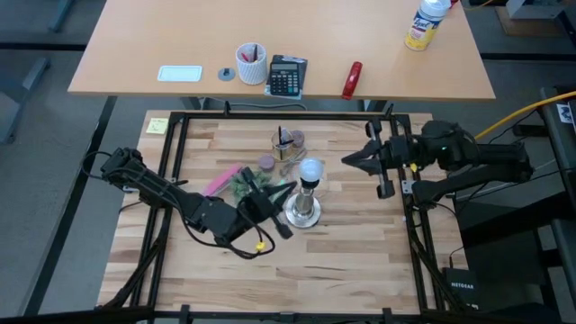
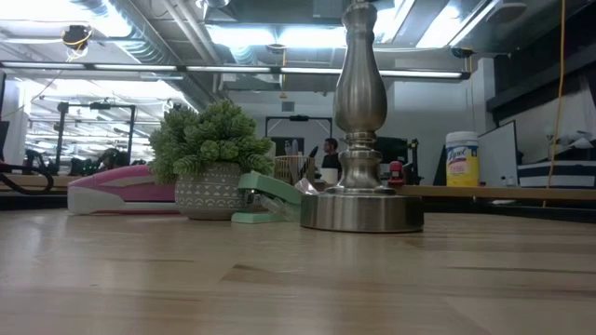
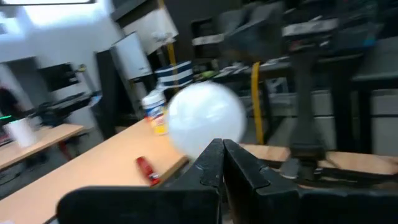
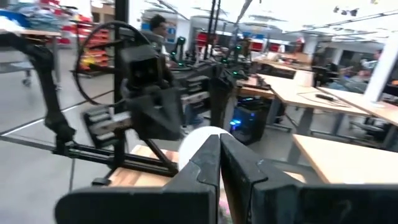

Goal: Screw lightbulb
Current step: Insert the lightbulb into the lamp

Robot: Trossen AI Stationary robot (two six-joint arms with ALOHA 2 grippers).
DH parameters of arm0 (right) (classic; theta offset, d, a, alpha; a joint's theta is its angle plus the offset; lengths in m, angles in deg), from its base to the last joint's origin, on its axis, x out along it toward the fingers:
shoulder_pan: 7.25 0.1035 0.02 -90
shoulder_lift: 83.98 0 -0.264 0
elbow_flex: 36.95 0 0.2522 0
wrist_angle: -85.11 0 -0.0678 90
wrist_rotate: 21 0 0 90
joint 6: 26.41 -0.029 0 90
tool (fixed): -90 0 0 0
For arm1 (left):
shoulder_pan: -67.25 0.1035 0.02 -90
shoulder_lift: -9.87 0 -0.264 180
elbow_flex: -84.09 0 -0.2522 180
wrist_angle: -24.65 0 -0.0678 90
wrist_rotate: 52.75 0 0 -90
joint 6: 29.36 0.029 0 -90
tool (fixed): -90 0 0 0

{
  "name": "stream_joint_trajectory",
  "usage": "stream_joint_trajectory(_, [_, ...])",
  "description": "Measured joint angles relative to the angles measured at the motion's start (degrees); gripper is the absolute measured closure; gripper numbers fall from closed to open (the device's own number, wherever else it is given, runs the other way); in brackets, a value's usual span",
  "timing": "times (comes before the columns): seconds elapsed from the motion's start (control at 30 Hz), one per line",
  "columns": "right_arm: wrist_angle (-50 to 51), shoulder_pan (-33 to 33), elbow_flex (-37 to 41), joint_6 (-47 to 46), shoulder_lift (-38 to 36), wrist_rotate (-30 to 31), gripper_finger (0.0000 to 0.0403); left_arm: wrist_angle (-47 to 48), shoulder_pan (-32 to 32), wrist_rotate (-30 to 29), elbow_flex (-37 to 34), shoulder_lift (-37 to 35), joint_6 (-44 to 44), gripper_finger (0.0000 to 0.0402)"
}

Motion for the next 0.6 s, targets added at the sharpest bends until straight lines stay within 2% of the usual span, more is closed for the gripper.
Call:
stream_joint_trajectory(0.13, [-0.54, 0.00, -0.04, 1.48, 1.42, 2.41, 0.0386, 0.31, 0.60, 6.90, 0.00, 0.00, -2.13, 0.0400])
stream_joint_trajectory(0.23, [-1.70, 0.00, -0.04, 1.93, 3.59, 3.94, 0.0386, 0.44, 1.47, 9.56, 0.00, 0.00, -3.32, 0.0400])
stream_joint_trajectory(0.6, [-3.05, 0.00, -0.04, 2.82, 7.38, 4.26, 0.0386, 1.34, 3.05, 9.15, 0.00, 0.00, -3.70, 0.0400])
